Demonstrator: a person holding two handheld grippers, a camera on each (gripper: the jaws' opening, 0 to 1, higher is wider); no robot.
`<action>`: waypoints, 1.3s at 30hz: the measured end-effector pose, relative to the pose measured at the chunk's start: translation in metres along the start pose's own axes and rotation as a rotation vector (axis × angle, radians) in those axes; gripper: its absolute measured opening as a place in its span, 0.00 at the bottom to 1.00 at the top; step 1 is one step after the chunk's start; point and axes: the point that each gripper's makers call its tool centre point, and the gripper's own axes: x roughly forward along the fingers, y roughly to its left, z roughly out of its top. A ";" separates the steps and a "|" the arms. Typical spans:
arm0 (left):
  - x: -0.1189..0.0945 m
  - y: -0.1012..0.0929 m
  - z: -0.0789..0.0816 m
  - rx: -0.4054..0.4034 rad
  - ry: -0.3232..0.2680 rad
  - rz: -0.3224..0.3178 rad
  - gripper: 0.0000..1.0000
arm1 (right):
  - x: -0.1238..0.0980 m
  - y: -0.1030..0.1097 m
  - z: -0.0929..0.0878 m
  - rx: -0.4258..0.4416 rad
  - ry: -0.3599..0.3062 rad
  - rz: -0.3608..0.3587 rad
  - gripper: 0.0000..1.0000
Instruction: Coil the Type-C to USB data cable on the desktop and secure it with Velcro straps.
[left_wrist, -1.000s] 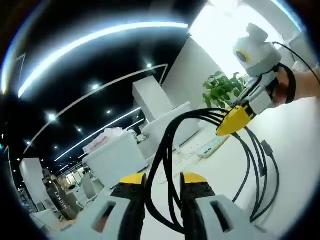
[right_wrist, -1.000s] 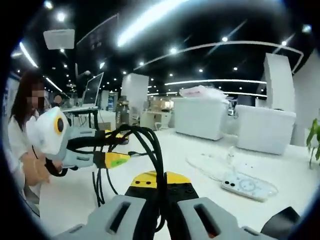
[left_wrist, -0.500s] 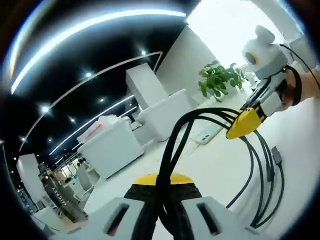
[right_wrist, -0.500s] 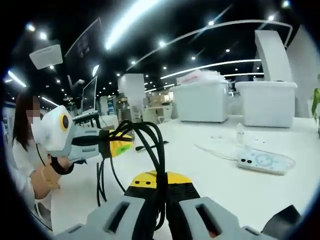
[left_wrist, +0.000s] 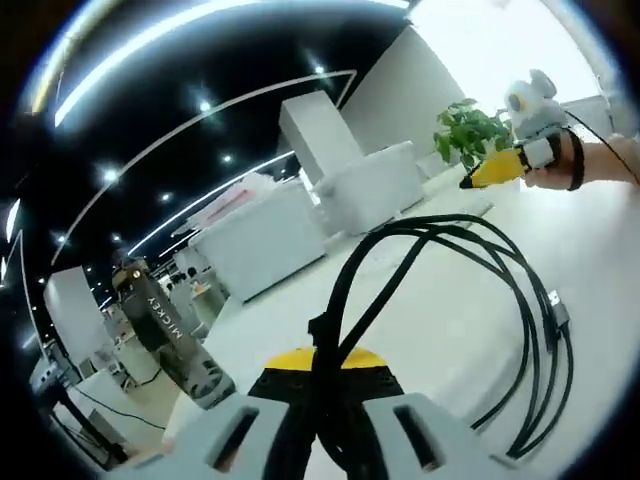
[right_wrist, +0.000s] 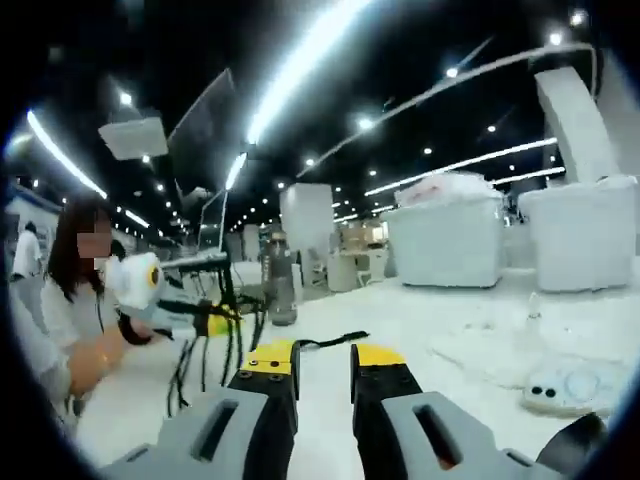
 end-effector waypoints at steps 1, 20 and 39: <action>-0.001 0.005 -0.002 -0.004 0.001 0.018 0.06 | 0.015 -0.001 -0.006 -0.068 0.005 -0.007 0.21; -0.028 0.057 -0.016 -0.145 -0.002 0.219 0.06 | 0.189 0.060 -0.062 -0.601 0.081 0.247 0.16; -0.024 0.042 -0.006 -0.227 -0.062 0.117 0.06 | 0.155 0.064 -0.063 -0.596 0.115 0.293 0.00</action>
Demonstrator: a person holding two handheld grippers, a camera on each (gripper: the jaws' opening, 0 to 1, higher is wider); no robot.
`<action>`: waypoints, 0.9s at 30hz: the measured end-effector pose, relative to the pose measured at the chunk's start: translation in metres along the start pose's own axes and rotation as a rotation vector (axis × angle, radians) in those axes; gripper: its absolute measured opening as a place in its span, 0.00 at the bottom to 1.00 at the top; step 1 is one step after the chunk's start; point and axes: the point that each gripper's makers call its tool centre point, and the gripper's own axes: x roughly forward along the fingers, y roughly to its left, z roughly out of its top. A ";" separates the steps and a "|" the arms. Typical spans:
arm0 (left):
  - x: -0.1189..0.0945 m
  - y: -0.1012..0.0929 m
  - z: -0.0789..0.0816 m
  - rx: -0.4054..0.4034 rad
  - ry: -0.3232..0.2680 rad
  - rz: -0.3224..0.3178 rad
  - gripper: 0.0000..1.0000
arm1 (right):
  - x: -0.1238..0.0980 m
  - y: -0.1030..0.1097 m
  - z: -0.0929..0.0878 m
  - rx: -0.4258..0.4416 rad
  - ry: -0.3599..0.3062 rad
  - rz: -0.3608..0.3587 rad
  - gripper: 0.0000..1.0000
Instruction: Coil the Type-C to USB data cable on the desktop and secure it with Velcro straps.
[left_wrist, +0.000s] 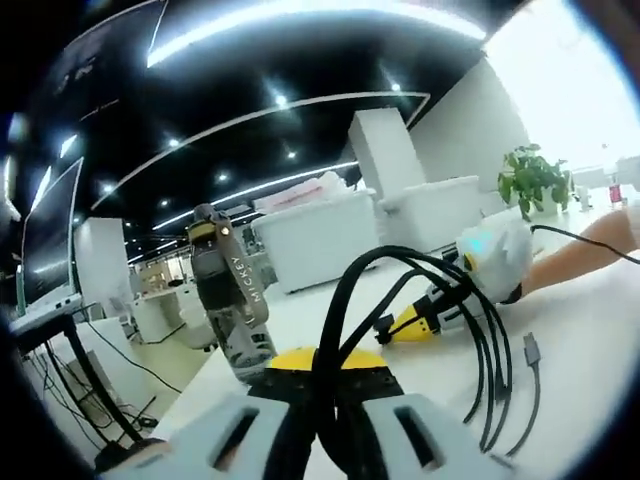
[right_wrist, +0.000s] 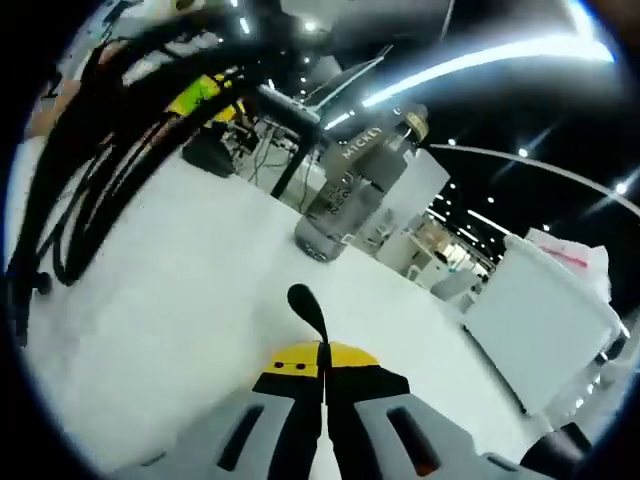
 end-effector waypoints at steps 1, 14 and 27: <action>0.001 -0.011 0.003 -0.015 -0.014 -0.041 0.06 | -0.014 0.000 0.000 0.002 -0.008 -0.013 0.00; 0.006 -0.176 0.052 0.012 -0.060 -0.468 0.06 | -0.222 0.039 -0.004 0.065 -0.013 -0.060 0.00; 0.004 -0.265 0.064 0.060 0.011 -0.667 0.06 | -0.306 0.043 -0.016 0.175 -0.019 -0.138 0.12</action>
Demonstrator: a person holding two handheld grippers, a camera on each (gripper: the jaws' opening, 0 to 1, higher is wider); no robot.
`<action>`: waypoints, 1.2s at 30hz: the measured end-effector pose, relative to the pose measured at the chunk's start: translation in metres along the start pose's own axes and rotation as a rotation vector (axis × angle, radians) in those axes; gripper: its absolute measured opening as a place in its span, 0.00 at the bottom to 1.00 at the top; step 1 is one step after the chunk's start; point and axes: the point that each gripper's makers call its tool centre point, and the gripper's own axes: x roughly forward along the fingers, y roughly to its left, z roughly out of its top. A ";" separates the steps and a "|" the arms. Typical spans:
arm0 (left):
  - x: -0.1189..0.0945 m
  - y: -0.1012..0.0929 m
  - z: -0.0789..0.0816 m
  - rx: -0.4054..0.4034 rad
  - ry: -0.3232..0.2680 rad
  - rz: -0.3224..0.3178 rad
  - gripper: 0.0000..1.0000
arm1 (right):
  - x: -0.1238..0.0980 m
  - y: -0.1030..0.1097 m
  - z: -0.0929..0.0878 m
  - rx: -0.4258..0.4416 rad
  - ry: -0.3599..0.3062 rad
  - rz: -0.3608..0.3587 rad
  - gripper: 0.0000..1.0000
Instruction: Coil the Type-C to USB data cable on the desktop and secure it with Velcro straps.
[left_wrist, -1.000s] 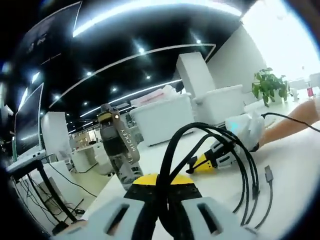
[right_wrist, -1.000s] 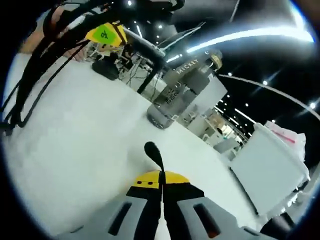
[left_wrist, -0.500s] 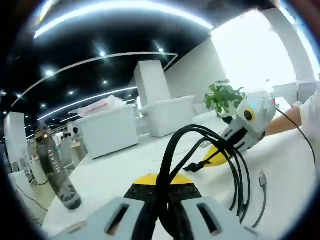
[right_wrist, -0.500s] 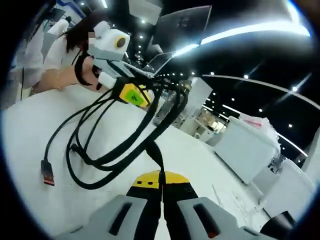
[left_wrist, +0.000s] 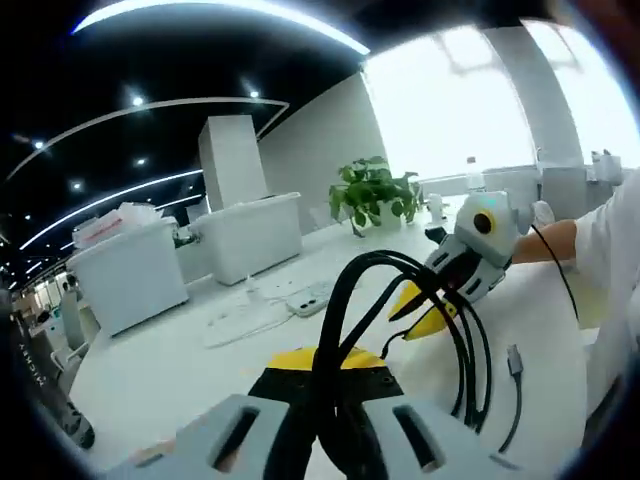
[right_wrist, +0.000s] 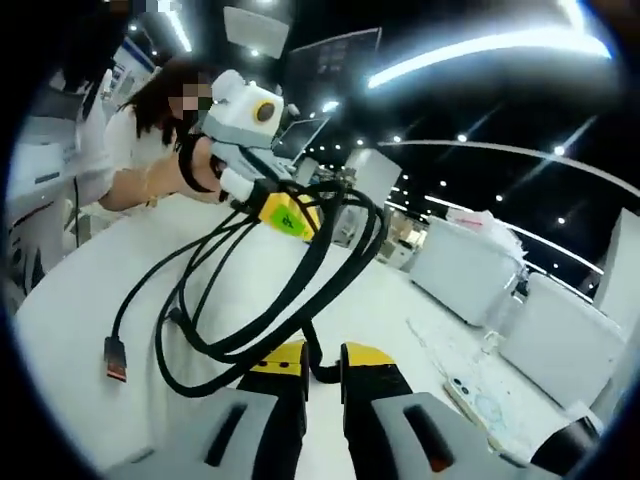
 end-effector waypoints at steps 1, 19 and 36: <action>0.004 -0.003 -0.002 0.001 0.015 -0.008 0.06 | -0.004 0.000 0.000 0.033 -0.006 -0.002 0.12; 0.066 -0.029 -0.057 -0.076 0.228 -0.074 0.07 | -0.106 -0.045 0.007 0.227 -0.138 -0.297 0.14; 0.055 -0.035 -0.058 0.058 0.246 -0.064 0.16 | -0.023 0.044 -0.011 0.091 0.086 -0.001 0.25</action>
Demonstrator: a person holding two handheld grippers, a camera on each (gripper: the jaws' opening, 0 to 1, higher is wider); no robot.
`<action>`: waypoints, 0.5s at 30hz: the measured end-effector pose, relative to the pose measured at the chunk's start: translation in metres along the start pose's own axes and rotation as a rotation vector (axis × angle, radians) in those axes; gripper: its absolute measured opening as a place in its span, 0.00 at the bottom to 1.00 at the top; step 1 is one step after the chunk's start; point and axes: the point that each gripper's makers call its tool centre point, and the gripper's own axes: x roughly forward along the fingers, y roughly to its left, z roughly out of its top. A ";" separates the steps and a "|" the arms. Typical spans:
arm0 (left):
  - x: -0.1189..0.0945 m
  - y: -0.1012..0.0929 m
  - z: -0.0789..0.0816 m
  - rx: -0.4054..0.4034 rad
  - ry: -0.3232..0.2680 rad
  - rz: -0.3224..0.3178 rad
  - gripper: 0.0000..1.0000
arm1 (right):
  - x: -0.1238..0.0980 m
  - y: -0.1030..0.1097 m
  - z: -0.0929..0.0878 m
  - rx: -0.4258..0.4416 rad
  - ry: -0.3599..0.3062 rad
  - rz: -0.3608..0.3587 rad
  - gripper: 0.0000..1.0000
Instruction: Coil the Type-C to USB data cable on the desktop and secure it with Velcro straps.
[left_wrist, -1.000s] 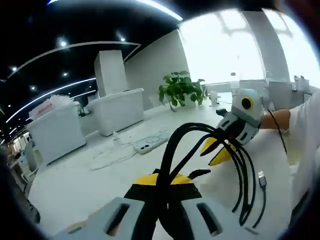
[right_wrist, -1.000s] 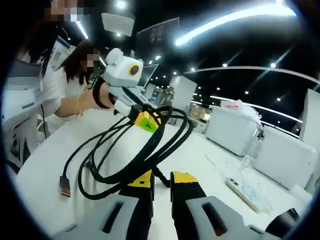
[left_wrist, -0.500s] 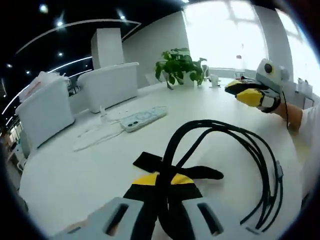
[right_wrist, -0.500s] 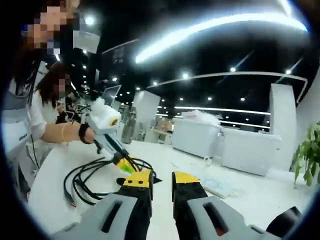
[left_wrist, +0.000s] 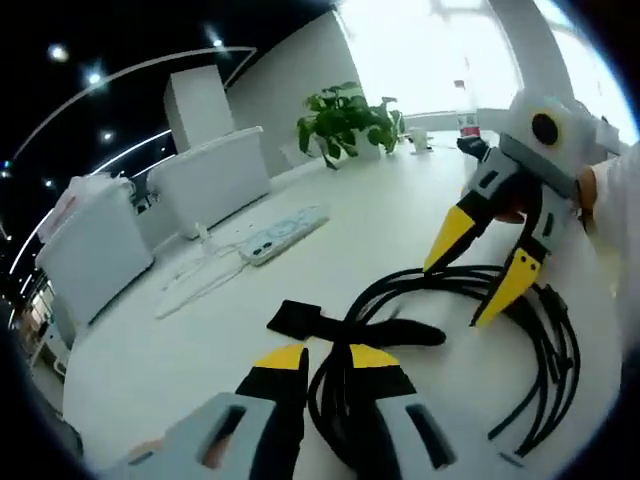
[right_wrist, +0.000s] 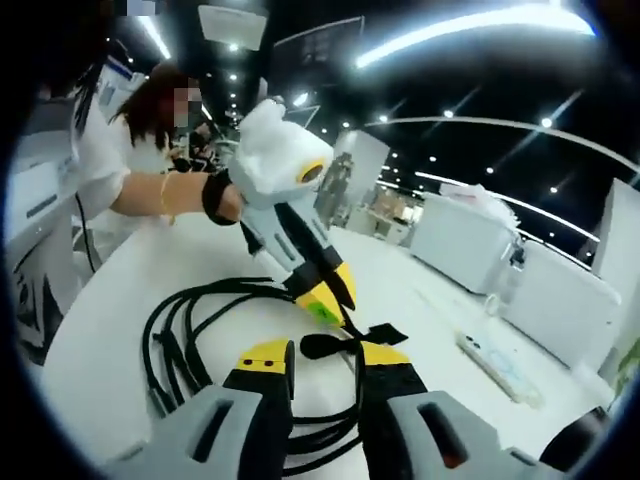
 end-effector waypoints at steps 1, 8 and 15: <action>-0.001 0.000 0.002 -0.004 -0.007 0.001 0.16 | 0.002 0.002 -0.001 -0.009 0.007 0.001 0.26; 0.001 0.009 0.023 -0.025 -0.082 0.039 0.16 | 0.020 -0.001 -0.007 -0.199 0.079 -0.058 0.26; -0.008 0.005 0.022 -0.021 -0.078 0.020 0.16 | 0.020 -0.018 -0.011 -0.311 0.107 -0.139 0.18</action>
